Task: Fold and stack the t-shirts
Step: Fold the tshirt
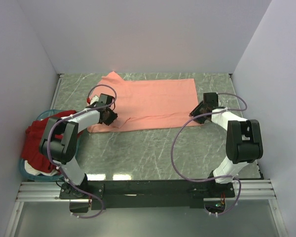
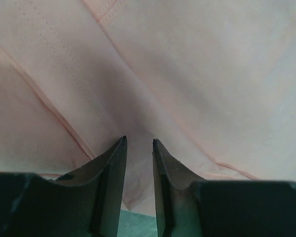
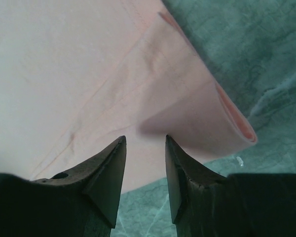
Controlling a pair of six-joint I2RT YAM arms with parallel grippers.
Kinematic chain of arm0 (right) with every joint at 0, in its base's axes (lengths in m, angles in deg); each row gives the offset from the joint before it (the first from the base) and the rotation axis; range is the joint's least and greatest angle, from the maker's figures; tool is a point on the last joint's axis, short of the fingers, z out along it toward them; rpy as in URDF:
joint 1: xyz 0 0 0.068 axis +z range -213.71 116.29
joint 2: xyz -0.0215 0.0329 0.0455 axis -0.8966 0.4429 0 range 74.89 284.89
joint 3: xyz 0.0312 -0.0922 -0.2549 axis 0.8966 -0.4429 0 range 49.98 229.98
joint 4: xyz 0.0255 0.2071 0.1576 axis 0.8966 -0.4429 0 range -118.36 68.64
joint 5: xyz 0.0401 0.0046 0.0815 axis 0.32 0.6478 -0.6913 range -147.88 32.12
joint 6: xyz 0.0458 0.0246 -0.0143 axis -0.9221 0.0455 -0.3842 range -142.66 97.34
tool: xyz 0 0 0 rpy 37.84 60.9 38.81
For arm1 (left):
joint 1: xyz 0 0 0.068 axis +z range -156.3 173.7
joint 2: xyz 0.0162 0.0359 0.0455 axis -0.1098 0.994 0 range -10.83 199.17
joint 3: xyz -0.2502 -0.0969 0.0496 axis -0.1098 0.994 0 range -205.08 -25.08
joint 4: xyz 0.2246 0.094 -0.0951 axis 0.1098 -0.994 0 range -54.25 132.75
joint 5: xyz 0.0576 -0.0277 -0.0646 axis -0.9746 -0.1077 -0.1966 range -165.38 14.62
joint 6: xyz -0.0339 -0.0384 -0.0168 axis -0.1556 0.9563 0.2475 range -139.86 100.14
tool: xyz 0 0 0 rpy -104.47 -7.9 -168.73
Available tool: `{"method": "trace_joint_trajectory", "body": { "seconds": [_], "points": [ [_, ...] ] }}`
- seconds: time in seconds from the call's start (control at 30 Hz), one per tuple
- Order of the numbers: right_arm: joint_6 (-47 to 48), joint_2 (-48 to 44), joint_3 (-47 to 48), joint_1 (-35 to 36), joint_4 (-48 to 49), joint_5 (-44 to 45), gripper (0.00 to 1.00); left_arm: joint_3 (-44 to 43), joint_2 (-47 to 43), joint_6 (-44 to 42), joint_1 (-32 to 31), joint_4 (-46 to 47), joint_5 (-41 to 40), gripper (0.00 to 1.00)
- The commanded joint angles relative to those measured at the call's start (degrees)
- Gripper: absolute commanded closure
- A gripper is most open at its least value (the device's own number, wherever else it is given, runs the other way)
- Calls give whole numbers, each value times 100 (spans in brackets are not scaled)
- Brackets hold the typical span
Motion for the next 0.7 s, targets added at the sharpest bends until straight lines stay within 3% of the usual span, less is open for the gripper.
{"method": "trace_joint_trajectory", "body": {
  "seconds": [0.0,0.67],
  "points": [
    [-145,170,121,35,-310,335,56,-36,57,132,-80,-51,-229,67],
    [-75,-269,-678,-746,-1024,792,57,896,-48,633,-906,54,-449,66]
  ]
}}
